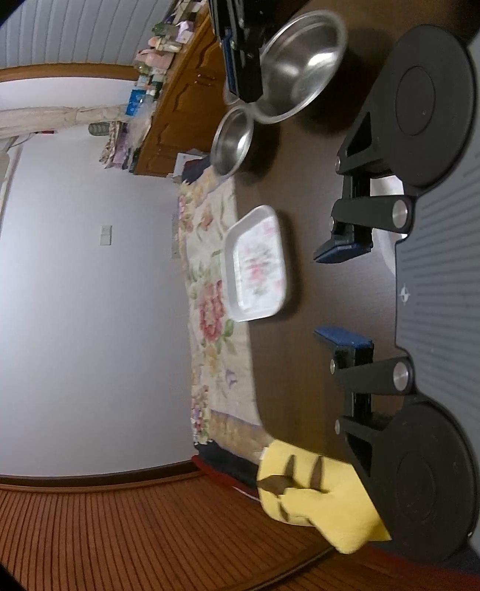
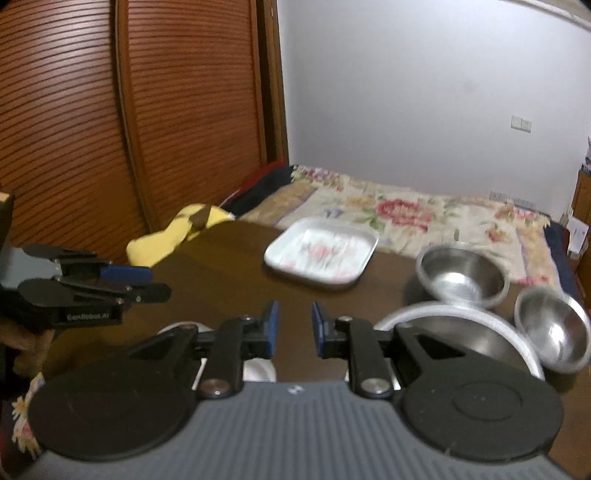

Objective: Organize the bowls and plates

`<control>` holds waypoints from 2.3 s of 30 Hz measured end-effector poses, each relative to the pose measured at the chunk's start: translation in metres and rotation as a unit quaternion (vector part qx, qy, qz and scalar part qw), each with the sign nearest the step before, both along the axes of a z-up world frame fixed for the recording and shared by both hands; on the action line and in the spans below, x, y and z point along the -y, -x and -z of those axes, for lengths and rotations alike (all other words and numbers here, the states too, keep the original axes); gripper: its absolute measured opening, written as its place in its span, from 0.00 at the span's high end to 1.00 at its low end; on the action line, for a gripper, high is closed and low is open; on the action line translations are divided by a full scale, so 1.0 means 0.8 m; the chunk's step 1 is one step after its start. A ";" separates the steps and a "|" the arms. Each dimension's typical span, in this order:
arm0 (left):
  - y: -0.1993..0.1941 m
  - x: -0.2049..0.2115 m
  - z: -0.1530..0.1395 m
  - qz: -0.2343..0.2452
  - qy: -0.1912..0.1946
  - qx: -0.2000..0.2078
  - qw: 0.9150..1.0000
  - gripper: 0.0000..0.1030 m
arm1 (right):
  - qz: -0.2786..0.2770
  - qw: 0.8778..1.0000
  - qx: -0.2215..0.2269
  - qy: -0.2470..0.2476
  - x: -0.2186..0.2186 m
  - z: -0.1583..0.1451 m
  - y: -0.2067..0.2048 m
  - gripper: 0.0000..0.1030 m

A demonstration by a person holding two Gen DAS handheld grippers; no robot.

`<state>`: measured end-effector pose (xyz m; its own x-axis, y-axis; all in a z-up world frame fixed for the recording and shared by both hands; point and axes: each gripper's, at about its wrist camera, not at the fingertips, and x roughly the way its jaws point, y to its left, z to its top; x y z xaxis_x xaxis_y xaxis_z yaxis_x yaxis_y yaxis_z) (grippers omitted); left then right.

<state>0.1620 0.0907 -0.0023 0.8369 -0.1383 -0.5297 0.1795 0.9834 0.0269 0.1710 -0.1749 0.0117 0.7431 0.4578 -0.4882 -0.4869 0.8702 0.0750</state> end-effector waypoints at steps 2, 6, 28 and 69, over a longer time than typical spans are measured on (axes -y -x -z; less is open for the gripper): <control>-0.018 0.001 -0.008 -0.001 -0.004 0.004 1.000 0.59 | 0.001 1.000 0.003 -0.002 0.000 -0.009 -0.017 0.77; -0.056 0.003 -0.021 0.002 -0.010 0.010 1.000 0.55 | 0.003 1.000 0.003 -0.005 -0.001 -0.020 -0.056 0.70; -0.200 0.010 0.031 0.016 -0.001 -0.038 0.999 0.46 | 0.025 0.994 -0.094 0.044 -0.021 0.054 -0.193 0.60; -0.245 0.008 0.080 0.012 -0.001 -0.091 0.996 0.84 | 0.008 0.986 -0.132 0.102 -0.038 0.088 -0.225 0.73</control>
<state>0.3580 0.0840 -0.0667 0.7237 -0.1557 -0.6723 0.2047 0.9788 -0.0063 0.3508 -0.1441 -0.0590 0.5832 0.3192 -0.7470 -0.4605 0.8874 0.0197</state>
